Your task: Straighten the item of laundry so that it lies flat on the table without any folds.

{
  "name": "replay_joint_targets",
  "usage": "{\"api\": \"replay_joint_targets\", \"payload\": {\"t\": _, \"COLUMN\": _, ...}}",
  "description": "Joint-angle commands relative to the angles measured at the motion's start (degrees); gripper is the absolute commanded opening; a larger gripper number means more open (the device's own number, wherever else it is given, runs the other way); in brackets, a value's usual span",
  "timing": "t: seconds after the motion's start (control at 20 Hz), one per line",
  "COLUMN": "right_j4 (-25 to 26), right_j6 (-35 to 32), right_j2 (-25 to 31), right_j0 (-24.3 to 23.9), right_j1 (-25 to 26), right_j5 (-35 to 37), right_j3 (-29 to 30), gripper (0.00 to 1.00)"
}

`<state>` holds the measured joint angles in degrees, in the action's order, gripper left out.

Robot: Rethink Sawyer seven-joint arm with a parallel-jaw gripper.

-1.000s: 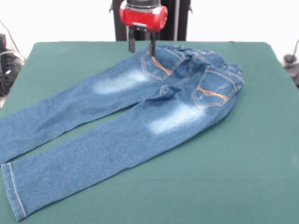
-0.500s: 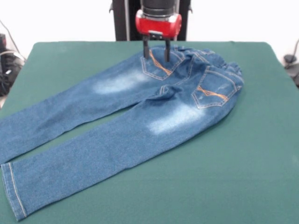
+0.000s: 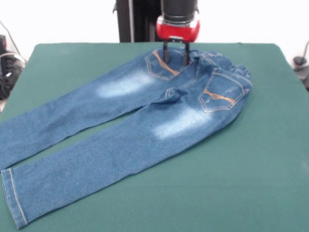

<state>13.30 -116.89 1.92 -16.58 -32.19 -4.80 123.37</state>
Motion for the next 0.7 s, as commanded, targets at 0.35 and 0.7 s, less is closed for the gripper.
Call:
{"api": "replay_joint_targets", "payload": {"t": 0.35, "right_j4": -2.4, "right_j6": -13.6, "right_j2": -0.1, "right_j0": 3.8, "right_j1": -0.8, "right_j5": -8.2, "right_j3": 11.7, "gripper": 1.0}}
{"api": "replay_joint_targets", "payload": {"t": 0.7, "right_j4": -1.2, "right_j6": -11.7, "right_j2": -1.4, "right_j0": 3.4, "right_j1": 3.5, "right_j5": -12.7, "right_j3": 10.9, "gripper": 1.0}}
